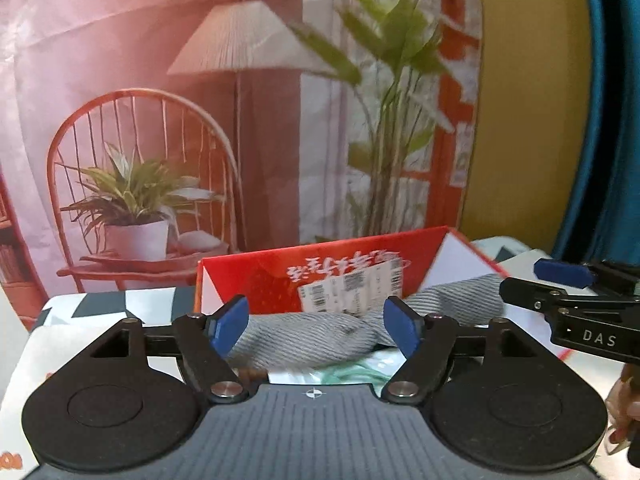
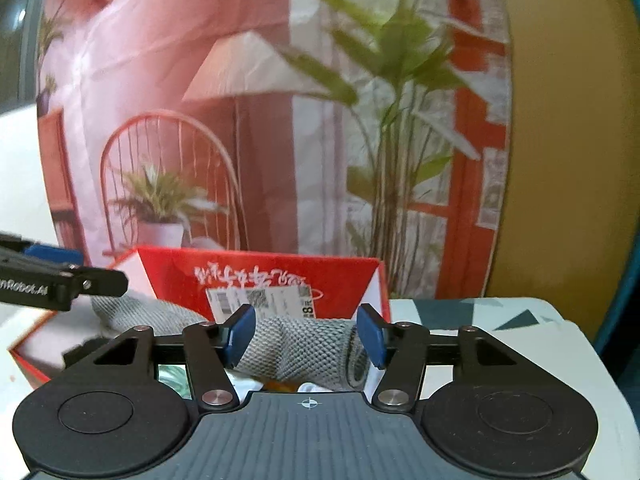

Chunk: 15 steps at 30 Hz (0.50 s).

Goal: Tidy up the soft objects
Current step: 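Lift the grey cloth with both grippers into the box and open them, then lower the right gripper onto the green tasselled pouch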

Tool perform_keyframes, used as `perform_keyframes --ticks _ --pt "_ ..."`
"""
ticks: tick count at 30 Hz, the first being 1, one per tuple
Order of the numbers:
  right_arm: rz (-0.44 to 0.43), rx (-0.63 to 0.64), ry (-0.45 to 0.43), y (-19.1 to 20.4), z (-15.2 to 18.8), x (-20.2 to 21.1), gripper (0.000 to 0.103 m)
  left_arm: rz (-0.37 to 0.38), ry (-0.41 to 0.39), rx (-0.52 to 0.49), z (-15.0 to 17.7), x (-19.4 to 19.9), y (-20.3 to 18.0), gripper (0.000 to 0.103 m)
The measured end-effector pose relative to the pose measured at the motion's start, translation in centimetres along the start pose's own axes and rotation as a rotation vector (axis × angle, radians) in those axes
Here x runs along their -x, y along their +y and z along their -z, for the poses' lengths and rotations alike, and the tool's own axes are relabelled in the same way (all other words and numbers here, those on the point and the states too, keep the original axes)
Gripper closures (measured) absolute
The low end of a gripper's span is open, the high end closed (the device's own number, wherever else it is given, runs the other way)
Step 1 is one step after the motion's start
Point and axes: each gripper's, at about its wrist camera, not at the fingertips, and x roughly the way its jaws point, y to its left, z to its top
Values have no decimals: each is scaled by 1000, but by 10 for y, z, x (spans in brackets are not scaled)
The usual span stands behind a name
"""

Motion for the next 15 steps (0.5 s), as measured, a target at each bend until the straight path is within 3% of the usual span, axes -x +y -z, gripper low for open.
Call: perform_keyframes --ticks 10,15 --pt "-39 -73 -60 -8 34 75 50 29 -15 84 63 57 -12 26" --pt "-4 -115 28 -15 73 94 49 42 54 124 103 62 -10 26"
